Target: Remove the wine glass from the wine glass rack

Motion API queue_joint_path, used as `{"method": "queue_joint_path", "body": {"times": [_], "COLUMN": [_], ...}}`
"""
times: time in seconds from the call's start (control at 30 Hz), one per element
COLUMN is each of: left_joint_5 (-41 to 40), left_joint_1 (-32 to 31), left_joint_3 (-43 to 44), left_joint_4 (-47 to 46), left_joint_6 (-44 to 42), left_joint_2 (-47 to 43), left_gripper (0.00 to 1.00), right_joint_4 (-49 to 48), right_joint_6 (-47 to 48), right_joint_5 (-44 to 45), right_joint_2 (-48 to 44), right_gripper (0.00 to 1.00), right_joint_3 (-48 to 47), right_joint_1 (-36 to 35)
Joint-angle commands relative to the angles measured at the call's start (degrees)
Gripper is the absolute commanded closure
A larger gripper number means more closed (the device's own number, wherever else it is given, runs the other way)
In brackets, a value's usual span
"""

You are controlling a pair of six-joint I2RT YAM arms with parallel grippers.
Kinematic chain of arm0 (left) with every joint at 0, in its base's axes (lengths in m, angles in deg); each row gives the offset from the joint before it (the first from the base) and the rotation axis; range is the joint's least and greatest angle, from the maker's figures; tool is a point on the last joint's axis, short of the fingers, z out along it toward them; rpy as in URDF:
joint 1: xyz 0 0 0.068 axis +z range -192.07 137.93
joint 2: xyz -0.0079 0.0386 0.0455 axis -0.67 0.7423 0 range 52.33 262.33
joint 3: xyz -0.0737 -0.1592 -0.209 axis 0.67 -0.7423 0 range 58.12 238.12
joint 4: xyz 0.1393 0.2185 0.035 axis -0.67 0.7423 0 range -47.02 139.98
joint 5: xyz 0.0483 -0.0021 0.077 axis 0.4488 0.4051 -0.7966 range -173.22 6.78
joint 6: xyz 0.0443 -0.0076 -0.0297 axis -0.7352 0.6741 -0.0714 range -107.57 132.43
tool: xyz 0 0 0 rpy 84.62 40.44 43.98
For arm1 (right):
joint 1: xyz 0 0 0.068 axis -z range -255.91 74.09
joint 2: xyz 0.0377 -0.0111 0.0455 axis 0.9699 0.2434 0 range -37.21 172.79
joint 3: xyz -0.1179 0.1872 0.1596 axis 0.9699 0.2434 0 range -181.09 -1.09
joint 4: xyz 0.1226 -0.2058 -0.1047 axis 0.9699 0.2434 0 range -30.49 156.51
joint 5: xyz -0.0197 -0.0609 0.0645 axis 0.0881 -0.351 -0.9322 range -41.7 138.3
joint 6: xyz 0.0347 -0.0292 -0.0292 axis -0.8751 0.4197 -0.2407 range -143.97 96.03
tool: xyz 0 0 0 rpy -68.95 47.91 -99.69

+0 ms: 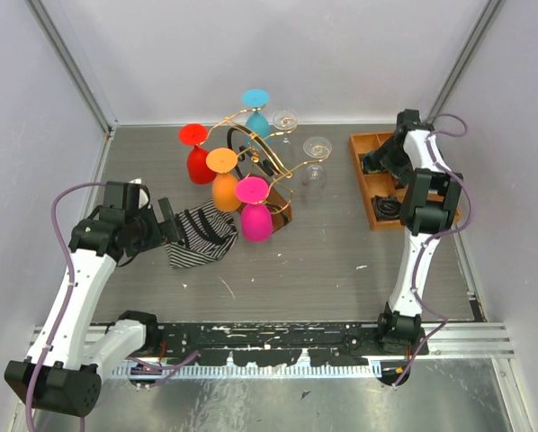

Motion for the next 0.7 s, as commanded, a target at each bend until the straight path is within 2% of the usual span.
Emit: {"method": "queue_joint_path", "body": {"times": [0.0, 0.1, 0.17, 0.3, 0.5, 0.67], "left_joint_5": [-0.09, 1.36, 1.64, 0.18, 1.25, -5.04], "left_joint_1": [0.12, 0.15, 0.12, 0.14, -0.12, -2.68], "left_joint_3": [-0.87, -1.26, -1.69, -2.38, -2.06, 2.15], "left_joint_4": [-0.45, -1.85, -2.70, -3.70, -10.69, -13.40], "left_joint_6": [0.54, 2.48, 4.75, 8.26, 13.29, 14.73], "left_joint_2": [0.32, 1.26, 2.39, 5.59, 14.58, 23.10], "left_gripper": [0.02, 0.02, 0.02, 0.02, 0.02, 0.02], "right_joint_4": [-2.36, -5.83, -7.74, -10.67, -12.55, -15.35], "right_joint_6": [-1.18, 2.23, 3.75, 7.11, 11.73, 13.29], "right_joint_5": [5.69, 5.17, 1.72, -2.34, -6.40, -10.34], "right_joint_2": [0.69, -3.61, -7.82, -18.71, -34.65, -45.86], "right_gripper": [0.00, 0.00, 0.00, 0.00, 0.00, 0.00], "right_joint_3": [-8.21, -6.47, -4.76, -0.99, 4.01, 10.19], "right_joint_1": [0.31, 0.32, 0.29, -0.70, -5.07, -7.25]}}
